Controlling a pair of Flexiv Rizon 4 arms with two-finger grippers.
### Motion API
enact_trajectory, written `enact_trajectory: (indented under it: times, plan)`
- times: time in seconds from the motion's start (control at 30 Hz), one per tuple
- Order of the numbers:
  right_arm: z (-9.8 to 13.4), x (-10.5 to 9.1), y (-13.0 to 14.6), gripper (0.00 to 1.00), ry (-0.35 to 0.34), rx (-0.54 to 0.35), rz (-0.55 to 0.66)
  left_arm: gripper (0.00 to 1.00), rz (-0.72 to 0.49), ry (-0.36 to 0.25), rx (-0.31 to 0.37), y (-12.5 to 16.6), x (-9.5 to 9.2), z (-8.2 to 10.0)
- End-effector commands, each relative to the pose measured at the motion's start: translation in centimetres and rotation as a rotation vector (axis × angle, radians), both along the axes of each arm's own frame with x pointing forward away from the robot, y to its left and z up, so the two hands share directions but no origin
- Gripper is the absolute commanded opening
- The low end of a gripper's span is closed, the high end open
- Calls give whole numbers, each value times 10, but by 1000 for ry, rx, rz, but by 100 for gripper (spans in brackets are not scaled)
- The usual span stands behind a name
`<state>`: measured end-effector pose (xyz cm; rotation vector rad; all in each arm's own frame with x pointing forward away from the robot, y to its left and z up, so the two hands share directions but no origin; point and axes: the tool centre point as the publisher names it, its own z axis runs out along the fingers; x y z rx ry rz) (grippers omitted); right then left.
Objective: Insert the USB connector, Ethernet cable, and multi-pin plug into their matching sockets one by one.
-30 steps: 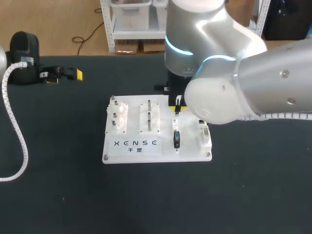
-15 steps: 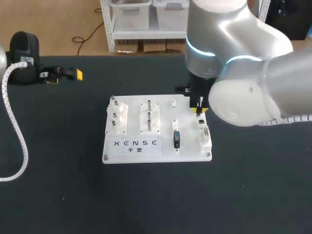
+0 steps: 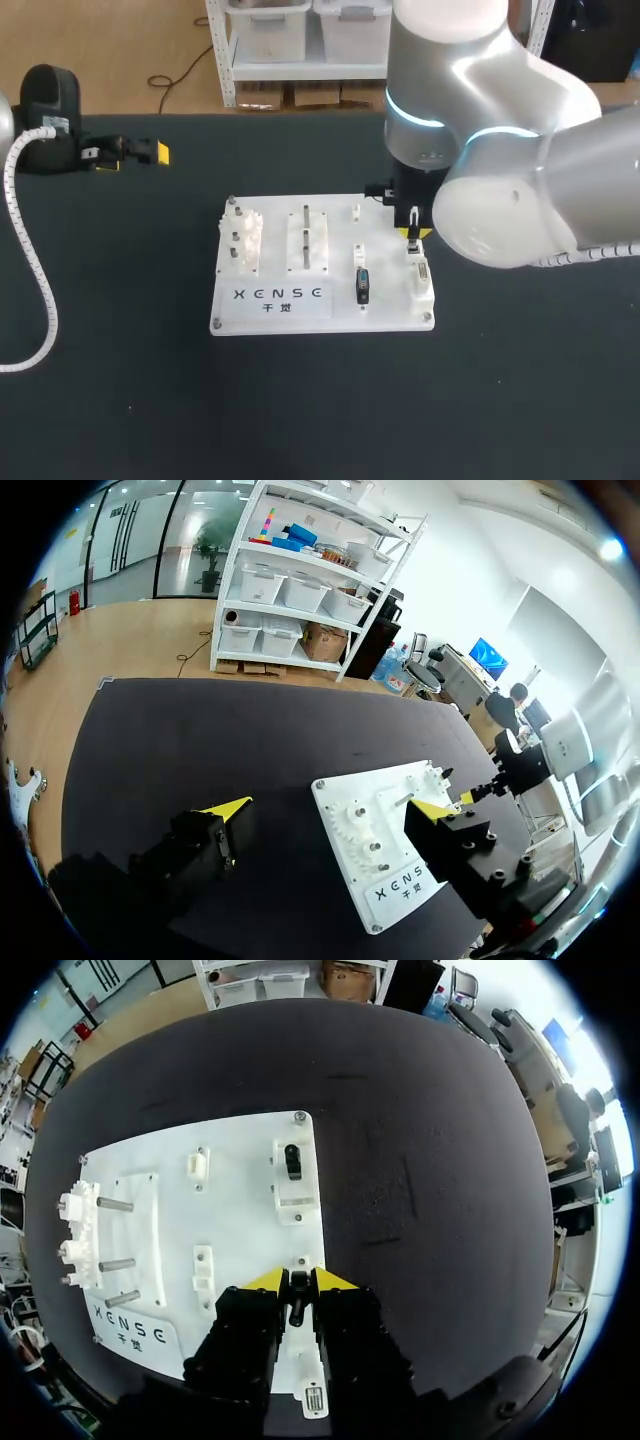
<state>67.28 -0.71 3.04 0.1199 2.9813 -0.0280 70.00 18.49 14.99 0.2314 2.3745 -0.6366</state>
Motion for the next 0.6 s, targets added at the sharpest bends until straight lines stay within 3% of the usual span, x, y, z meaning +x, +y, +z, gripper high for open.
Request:
enact_trajectory:
  times: [0.03,0.6]
  plan:
    - [-2,3,1,0,6,-4,-3,100,0,0,0,0,0,0]
    - [0,-5,-4,0,23,1,-2,100,0,0,0,0,0,0]
